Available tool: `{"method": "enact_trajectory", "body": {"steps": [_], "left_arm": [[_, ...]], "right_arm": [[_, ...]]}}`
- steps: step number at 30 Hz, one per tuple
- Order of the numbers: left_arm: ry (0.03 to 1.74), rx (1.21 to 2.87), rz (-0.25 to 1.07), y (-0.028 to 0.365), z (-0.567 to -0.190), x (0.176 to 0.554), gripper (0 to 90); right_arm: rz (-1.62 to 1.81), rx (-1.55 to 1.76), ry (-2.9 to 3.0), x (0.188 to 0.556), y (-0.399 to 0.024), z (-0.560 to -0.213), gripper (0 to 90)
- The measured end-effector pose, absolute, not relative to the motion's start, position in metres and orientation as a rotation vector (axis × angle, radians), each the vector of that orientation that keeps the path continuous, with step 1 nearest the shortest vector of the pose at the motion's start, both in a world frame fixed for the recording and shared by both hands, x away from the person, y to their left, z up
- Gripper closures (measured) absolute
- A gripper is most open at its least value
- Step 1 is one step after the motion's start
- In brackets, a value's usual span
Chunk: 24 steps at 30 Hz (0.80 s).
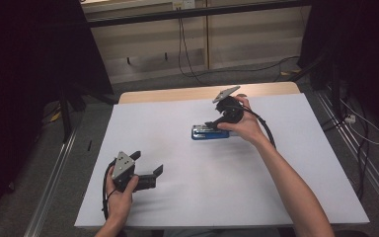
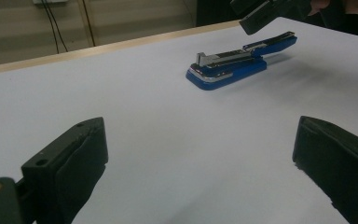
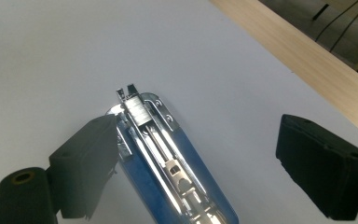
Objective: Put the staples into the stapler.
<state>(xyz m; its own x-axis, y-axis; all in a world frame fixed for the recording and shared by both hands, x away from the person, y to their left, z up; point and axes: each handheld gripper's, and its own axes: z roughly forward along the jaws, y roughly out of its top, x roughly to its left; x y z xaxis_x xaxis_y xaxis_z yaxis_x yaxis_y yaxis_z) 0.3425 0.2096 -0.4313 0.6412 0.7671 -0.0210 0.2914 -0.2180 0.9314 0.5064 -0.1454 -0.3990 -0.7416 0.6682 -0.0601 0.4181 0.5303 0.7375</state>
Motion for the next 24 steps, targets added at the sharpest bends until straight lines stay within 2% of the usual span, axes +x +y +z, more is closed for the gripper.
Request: {"method": "enact_trajectory", "body": {"steps": [9,13,24], "left_arm": [[0.863,1.795,0.562,0.21,-0.432,0.343,3.0],[0.869,1.796,0.559,0.21,-0.432,0.344,3.1],[0.882,1.781,0.556,0.212,-0.432,0.345,3.1]], "right_arm": [[1.117,1.017,2.345,0.493,-0.161,-0.403,9.8],[1.144,1.119,2.293,0.487,-0.167,-0.404,4.5],[1.178,1.229,2.182,0.468,-0.187,-0.41,4.3]]}}
